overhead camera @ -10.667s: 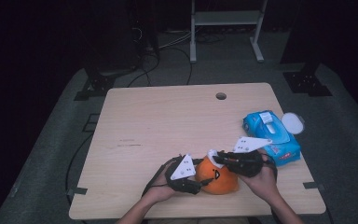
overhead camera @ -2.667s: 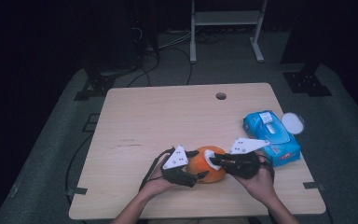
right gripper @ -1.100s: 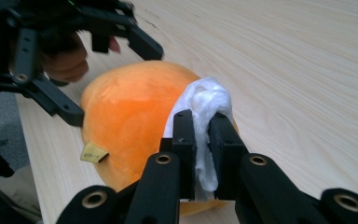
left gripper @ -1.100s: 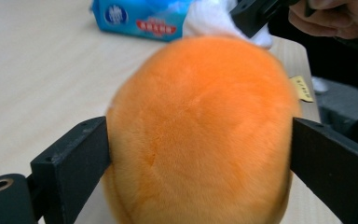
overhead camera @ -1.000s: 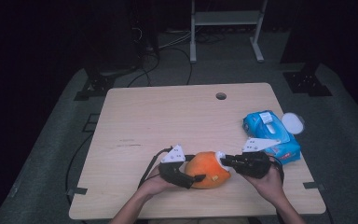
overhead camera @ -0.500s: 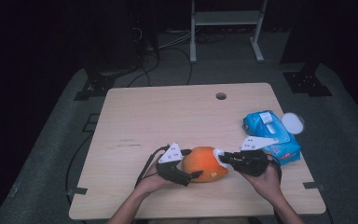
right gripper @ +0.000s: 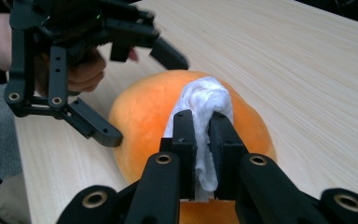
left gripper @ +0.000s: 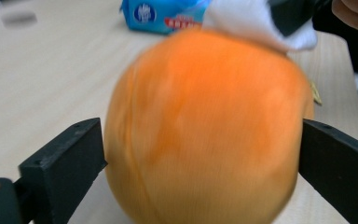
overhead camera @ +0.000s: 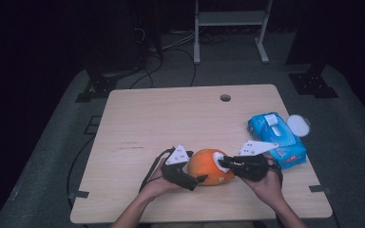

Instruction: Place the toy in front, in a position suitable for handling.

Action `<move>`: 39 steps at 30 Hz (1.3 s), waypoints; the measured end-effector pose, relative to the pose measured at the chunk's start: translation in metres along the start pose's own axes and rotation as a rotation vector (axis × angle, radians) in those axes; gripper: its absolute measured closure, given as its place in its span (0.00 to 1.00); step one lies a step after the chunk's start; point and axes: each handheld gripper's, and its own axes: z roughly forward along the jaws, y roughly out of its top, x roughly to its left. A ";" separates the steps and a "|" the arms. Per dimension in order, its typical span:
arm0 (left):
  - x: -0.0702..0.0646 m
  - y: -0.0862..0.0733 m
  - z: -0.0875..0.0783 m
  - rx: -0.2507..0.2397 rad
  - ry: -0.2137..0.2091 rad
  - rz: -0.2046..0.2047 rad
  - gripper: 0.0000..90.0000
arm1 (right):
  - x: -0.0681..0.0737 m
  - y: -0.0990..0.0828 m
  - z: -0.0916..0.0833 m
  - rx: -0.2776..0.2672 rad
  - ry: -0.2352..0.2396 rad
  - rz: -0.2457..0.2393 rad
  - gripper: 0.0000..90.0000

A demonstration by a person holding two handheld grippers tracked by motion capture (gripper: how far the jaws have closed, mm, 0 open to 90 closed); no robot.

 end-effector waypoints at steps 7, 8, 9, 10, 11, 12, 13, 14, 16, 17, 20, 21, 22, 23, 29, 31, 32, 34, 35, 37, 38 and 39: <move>-0.015 0.011 -0.003 -0.009 0.029 0.113 0.24 | 0.016 0.008 0.002 -0.017 0.036 -0.048 0.90; -0.017 0.012 -0.003 -0.009 0.035 0.125 0.24 | 0.020 0.009 0.003 -0.018 0.039 -0.067 0.90; -0.017 0.012 -0.003 -0.009 0.035 0.125 0.22 | 0.020 0.009 0.003 -0.018 0.039 -0.067 0.90; -0.017 0.011 -0.002 -0.007 0.039 0.128 0.22 | 0.022 0.011 0.004 -0.016 0.029 -0.081 0.90; -0.016 0.010 -0.002 -0.010 0.041 0.119 0.18 | 0.021 0.011 0.003 -0.012 0.018 -0.084 0.90; -0.013 0.009 -0.002 -0.015 0.051 0.097 0.12 | 0.018 0.010 0.002 -0.010 0.012 -0.075 0.90; -0.011 0.008 -0.001 -0.013 0.058 0.068 0.04 | 0.010 0.006 0.000 -0.009 -0.002 -0.049 0.90; -0.010 0.007 0.000 -0.011 0.061 0.049 0.03 | 0.007 0.005 -0.001 -0.011 -0.002 -0.041 0.90; -0.005 0.003 0.002 0.014 0.036 -0.010 0.05 | 0.001 0.003 -0.003 -0.014 -0.003 -0.018 0.90; -0.003 0.002 0.003 0.024 0.021 -0.034 0.07 | 0.000 0.002 -0.004 -0.014 -0.008 -0.013 0.90; -0.004 0.001 0.003 0.015 0.008 -0.031 0.19 | -0.001 0.002 -0.005 -0.010 -0.018 -0.014 0.90; -0.005 0.002 0.002 0.008 0.011 -0.024 0.23 | 0.001 0.003 -0.004 -0.010 -0.019 -0.019 0.90; -0.006 0.004 0.001 -0.001 0.017 -0.020 0.25 | 0.003 0.004 -0.003 -0.011 -0.020 -0.025 0.91; -0.008 0.005 0.001 -0.010 0.023 -0.007 0.27 | 0.006 0.005 -0.003 -0.013 -0.018 -0.033 0.90; -0.022 0.012 0.000 -0.004 0.053 0.100 0.29 | 0.026 0.012 0.001 -0.029 0.031 -0.090 0.90; -0.021 0.012 0.000 -0.004 0.054 0.101 0.29 | 0.027 0.013 -0.001 -0.027 0.015 -0.108 0.90; -0.021 0.012 0.000 -0.007 0.054 0.096 0.29 | 0.025 0.014 -0.002 -0.027 0.004 -0.108 0.90; -0.021 0.011 0.001 -0.013 0.050 0.096 0.29 | 0.018 0.013 -0.007 -0.030 -0.015 -0.084 0.90; -0.021 0.012 0.001 -0.019 0.050 0.097 0.29 | 0.015 0.012 -0.009 -0.028 -0.022 -0.074 0.90; -0.024 0.015 0.001 -0.019 0.057 0.107 0.29 | 0.014 0.012 -0.010 -0.032 -0.018 -0.070 0.91; -0.025 0.016 0.002 -0.013 0.066 0.121 0.29 | 0.018 0.012 -0.008 -0.025 -0.013 -0.079 0.90; -0.027 0.016 0.002 -0.005 0.071 0.131 0.29 | 0.022 0.012 -0.006 -0.022 -0.007 -0.089 0.90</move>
